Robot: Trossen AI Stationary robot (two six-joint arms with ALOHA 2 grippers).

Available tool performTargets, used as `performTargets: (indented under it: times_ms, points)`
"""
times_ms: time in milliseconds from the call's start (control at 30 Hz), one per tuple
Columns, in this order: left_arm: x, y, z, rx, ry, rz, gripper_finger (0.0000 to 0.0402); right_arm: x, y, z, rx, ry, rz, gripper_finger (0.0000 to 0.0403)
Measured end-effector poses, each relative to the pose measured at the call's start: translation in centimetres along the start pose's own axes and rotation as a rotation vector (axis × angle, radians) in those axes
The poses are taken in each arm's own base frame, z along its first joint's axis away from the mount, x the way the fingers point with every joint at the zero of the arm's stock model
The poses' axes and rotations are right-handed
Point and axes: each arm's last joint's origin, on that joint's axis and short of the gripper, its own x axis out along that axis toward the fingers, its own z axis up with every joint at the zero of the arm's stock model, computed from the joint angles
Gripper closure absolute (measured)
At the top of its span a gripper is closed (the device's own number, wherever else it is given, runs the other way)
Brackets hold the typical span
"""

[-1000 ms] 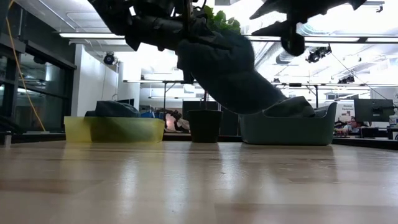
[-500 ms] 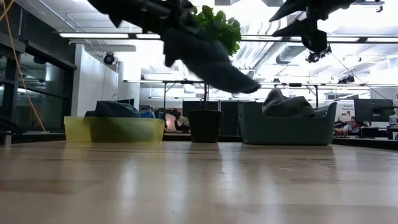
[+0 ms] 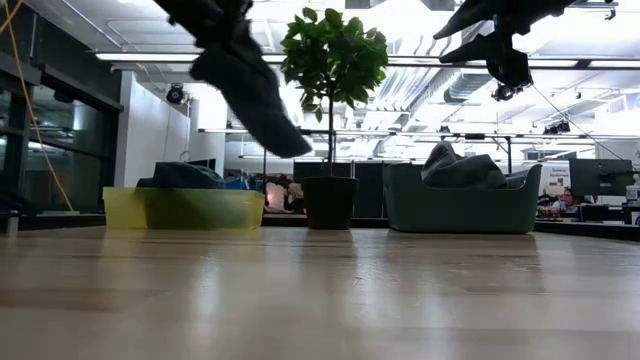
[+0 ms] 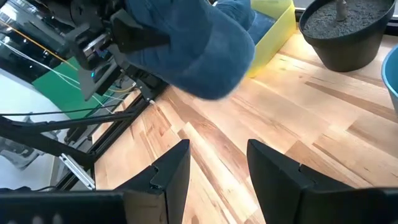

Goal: Pick & Place hat
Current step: Put the black cap into the yellow bin

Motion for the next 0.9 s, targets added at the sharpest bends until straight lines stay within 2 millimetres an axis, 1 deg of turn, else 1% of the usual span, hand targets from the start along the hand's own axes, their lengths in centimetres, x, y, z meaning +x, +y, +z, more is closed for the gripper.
performTargets:
  times_ms: [133,200,400,633,900]
  points:
    - [-2.0,1.4,0.3,-0.006,-0.013,0.089,0.0401,0.0,0.0,0.0,0.0,-0.015,-0.016,0.0249]
    - [-2.9,2.5,0.5,-0.015,-0.006,0.137,0.0401,0.0,-0.1,0.1,0.0,-0.023,-0.022,0.0249]
    - [-4.2,5.5,1.9,-0.027,-0.057,0.22,0.0401,0.0,-0.1,0.1,0.0,-0.033,-0.03,0.0249]
    - [-4.1,9.2,2.6,-0.05,-0.009,0.292,0.0401,0.0,-0.1,0.1,0.003,-0.035,-0.031,0.0249]
    - [-2.6,12.1,3.0,-0.085,0.055,0.285,0.0401,0.0,-0.1,0.1,0.003,-0.04,-0.037,0.0249]
